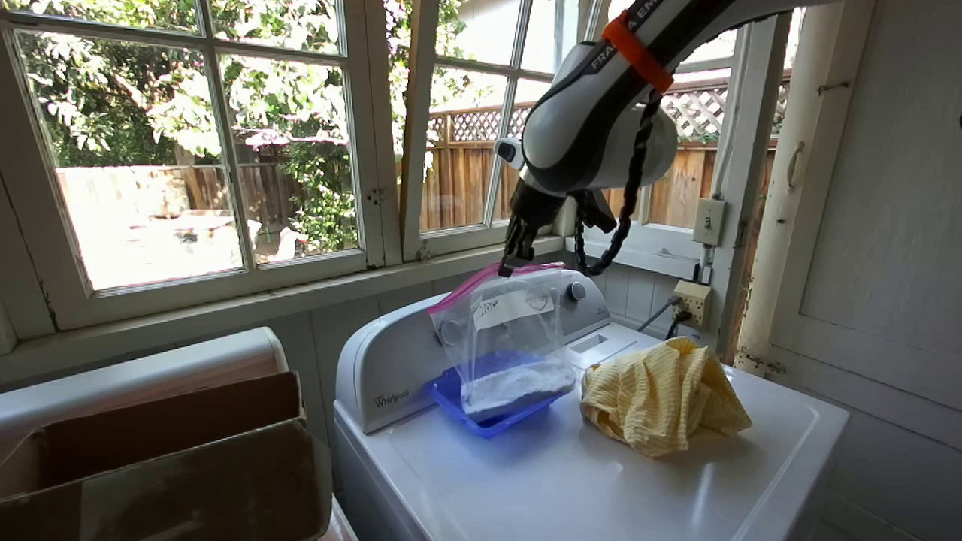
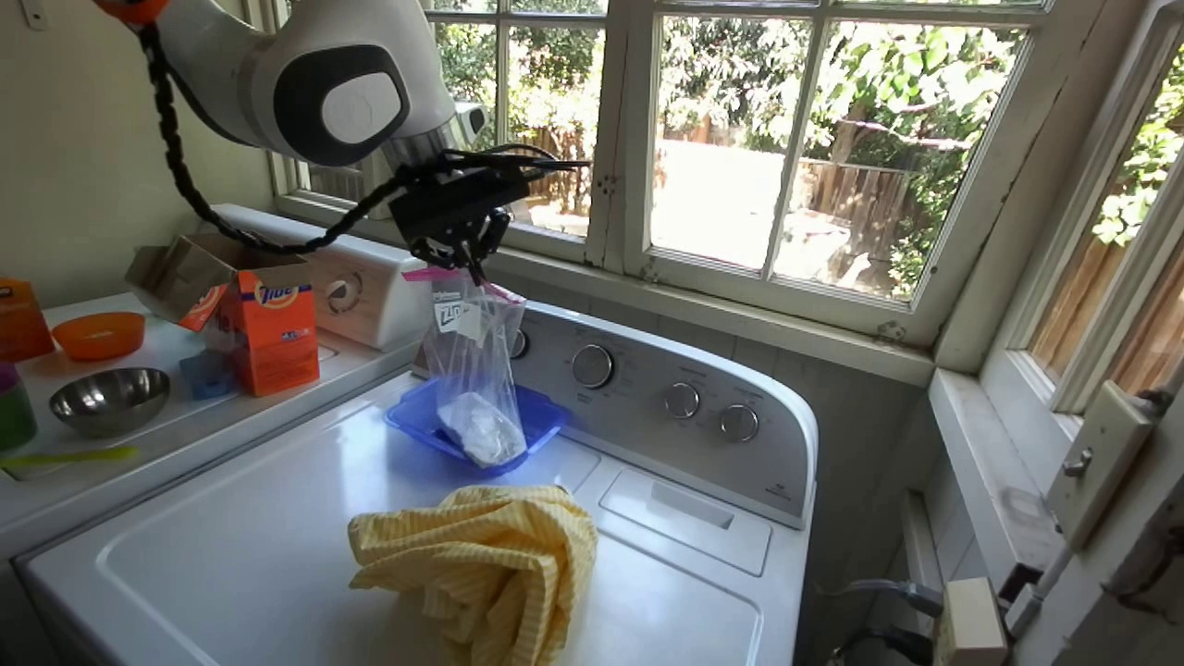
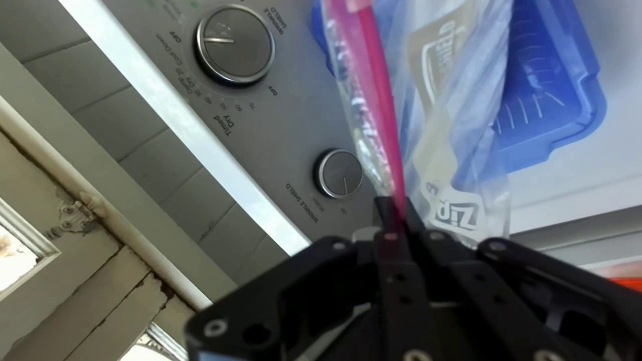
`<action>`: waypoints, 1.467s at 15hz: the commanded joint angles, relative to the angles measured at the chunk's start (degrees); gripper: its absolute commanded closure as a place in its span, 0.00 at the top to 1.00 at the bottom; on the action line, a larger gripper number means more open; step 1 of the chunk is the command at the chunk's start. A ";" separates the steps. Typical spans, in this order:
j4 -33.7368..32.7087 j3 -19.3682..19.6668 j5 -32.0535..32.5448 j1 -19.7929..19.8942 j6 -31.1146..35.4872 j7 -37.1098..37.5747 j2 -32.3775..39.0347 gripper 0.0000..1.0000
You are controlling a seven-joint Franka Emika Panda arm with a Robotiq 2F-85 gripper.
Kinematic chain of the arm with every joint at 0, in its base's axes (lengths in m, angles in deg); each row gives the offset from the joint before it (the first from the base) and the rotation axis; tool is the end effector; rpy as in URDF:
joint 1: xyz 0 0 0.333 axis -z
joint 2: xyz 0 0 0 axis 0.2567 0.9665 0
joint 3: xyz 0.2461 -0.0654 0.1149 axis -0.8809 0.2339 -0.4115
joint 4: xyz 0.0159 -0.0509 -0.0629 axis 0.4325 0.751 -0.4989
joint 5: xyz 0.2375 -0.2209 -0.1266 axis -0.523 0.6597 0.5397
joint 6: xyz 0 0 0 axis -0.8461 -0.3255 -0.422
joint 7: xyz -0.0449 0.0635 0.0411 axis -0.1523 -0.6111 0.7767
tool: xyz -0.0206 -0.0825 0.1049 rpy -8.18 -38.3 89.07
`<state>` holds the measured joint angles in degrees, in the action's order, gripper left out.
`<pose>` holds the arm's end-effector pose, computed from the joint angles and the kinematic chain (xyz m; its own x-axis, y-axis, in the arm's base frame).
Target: Remove the plastic from the box
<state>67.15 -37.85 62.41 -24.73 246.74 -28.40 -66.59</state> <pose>0.5080 0.1285 0.3674 0.2503 0.9256 0.2839 0.8485 -0.3509 0.3961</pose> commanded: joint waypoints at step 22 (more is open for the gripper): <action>-3.98 -6.77 21.85 14.05 -20.06 22.93 -12.49 1.00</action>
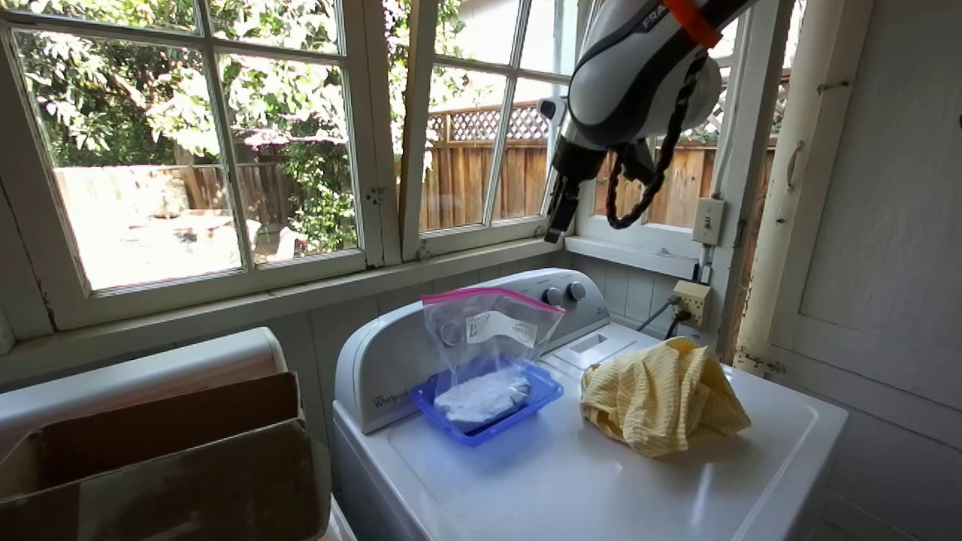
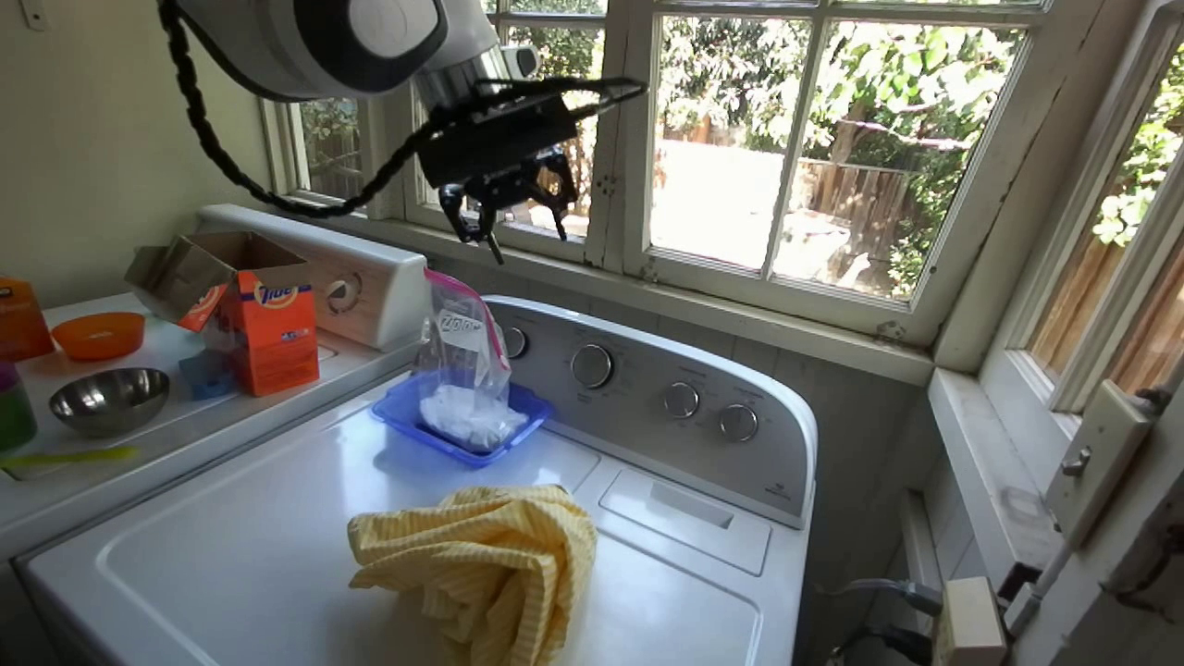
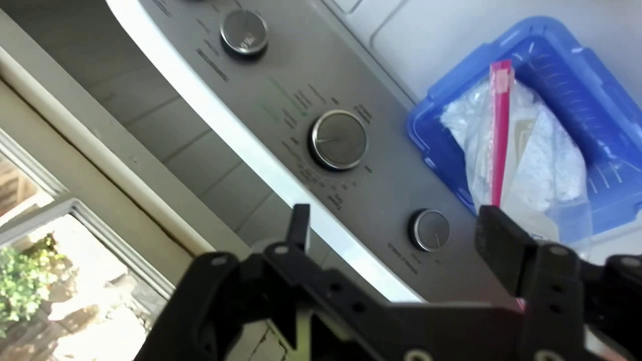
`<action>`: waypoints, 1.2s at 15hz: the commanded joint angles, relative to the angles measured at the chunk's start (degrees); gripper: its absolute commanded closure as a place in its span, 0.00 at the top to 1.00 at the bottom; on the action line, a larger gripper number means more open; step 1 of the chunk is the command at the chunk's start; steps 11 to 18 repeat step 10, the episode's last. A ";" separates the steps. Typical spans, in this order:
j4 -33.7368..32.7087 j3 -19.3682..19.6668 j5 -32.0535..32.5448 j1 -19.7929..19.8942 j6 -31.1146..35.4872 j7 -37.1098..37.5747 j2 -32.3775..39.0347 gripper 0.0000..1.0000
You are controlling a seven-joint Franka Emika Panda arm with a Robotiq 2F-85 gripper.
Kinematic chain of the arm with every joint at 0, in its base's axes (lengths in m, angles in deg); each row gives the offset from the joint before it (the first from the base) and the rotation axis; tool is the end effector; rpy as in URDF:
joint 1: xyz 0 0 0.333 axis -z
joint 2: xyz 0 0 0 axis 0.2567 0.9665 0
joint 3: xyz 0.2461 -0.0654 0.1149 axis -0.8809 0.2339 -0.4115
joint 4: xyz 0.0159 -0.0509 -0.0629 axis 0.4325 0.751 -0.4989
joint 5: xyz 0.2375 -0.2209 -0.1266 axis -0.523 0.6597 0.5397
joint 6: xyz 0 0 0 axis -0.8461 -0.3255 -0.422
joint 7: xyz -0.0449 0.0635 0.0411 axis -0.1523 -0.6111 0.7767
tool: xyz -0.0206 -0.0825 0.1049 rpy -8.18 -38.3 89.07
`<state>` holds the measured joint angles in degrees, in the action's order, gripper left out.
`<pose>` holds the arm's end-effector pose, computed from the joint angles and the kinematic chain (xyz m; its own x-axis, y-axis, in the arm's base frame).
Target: Remove the plastic from the box
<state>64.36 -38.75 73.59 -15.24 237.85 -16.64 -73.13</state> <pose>0.5127 0.0562 0.4266 0.4354 0.8691 0.2348 0.7494 -0.4944 0.4403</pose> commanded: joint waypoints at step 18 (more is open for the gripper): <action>-7.02 -4.11 10.83 -7.68 -32.93 10.83 -10.35 1.00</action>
